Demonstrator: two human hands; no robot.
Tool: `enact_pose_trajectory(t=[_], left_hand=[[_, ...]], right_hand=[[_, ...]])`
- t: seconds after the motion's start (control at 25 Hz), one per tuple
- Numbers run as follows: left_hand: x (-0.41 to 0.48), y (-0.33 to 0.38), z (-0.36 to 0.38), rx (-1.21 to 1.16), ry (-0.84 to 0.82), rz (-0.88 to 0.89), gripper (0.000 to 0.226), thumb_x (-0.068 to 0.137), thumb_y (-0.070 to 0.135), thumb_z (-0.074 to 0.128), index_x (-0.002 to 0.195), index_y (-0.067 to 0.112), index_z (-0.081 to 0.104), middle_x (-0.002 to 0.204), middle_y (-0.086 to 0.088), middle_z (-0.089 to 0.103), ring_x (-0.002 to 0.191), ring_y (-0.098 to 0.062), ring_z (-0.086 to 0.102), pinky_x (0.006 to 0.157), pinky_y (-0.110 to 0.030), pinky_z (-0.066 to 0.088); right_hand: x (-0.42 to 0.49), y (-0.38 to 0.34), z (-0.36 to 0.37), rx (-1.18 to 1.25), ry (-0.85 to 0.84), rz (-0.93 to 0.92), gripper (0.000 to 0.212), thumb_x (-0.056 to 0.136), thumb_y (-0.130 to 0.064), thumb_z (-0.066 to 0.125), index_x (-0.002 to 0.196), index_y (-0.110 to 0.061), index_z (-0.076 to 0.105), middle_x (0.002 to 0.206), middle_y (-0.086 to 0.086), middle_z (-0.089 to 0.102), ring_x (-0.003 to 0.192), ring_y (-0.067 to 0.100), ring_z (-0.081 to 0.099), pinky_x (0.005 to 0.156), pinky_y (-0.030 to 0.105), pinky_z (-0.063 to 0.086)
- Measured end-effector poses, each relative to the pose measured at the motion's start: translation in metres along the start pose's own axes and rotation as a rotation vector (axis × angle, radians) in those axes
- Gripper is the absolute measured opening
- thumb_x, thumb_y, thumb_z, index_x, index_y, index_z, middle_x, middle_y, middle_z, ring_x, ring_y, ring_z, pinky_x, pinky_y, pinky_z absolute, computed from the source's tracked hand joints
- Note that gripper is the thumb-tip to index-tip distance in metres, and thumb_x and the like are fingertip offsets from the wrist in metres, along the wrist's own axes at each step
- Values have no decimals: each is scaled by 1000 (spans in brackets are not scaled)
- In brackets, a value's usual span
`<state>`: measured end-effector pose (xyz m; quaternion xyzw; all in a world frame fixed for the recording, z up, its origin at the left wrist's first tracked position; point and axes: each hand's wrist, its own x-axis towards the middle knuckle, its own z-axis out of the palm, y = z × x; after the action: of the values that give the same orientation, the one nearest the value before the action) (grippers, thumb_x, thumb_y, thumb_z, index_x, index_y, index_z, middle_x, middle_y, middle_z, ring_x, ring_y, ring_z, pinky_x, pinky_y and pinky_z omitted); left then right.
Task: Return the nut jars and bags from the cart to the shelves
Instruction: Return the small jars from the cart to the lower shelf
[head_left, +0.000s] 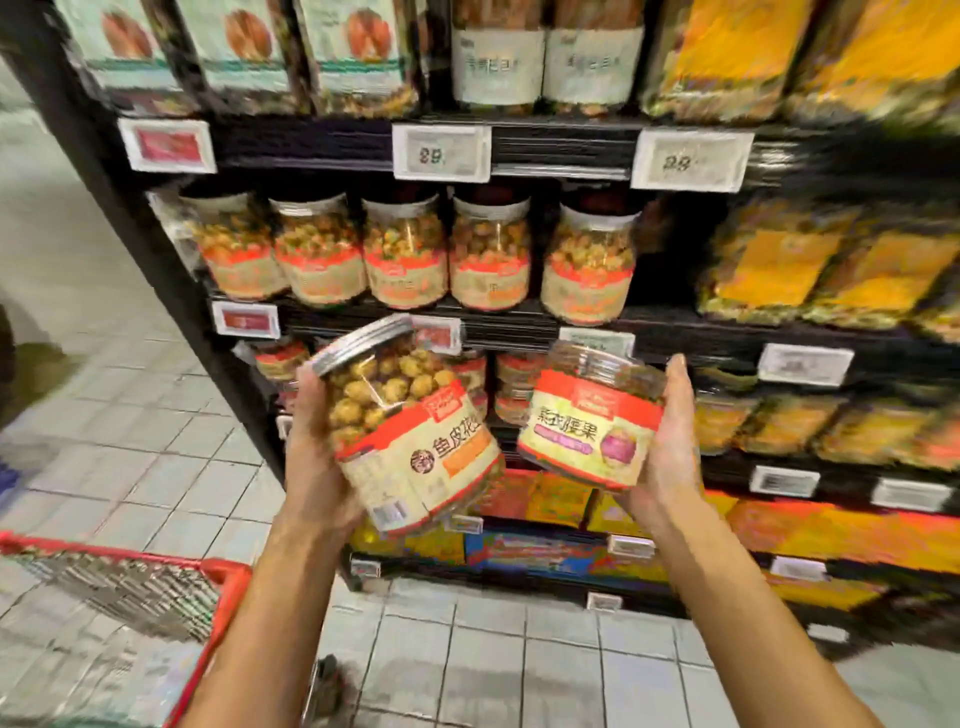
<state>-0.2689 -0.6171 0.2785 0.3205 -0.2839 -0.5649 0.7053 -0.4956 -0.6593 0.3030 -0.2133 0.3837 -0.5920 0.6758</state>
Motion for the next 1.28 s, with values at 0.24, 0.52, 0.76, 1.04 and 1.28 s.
enact_pose_trajectory(t=[0.24, 0.52, 0.76, 1.04, 1.28], left_hand=[[56, -9, 65, 89, -163, -10, 57, 55, 59, 79, 94, 17, 77, 100, -6, 74, 95, -20, 69, 83, -38, 57], [93, -52, 118, 384, 98, 257, 38, 69, 39, 70, 99, 19, 59, 88, 10, 70, 86, -4, 67, 83, -28, 52], [108, -89, 158, 552, 255, 432, 58, 57, 56, 71, 104, 26, 57, 106, 3, 66, 103, -15, 63, 97, -39, 48], [136, -114, 187, 851, 424, 578, 82, 65, 55, 74, 125, 4, 50, 122, -10, 56, 115, -22, 51, 93, -13, 33], [144, -130, 197, 943, 494, 626, 83, 68, 57, 72, 130, 8, 47, 124, -5, 52, 116, -15, 48, 80, -8, 26]], right_hand=[[20, -28, -25, 42, 75, -82, 61, 92, -61, 28, 79, -21, 71, 73, 3, 75, 64, 19, 72, 54, 36, 58], [49, -48, -56, 38, 121, -137, 51, 92, -61, 30, 93, -23, 64, 76, 1, 75, 68, 18, 72, 56, 33, 59], [80, -75, -83, -16, 74, -84, 53, 91, -63, 28, 96, -26, 66, 84, 1, 75, 74, 19, 72, 60, 33, 58], [103, -89, -95, -42, -7, -4, 52, 91, -64, 30, 93, -28, 66, 84, 2, 75, 75, 20, 73, 59, 34, 57], [109, -88, -93, -70, -26, 22, 51, 91, -63, 31, 89, -26, 65, 75, 1, 75, 67, 18, 72, 48, 30, 55]])
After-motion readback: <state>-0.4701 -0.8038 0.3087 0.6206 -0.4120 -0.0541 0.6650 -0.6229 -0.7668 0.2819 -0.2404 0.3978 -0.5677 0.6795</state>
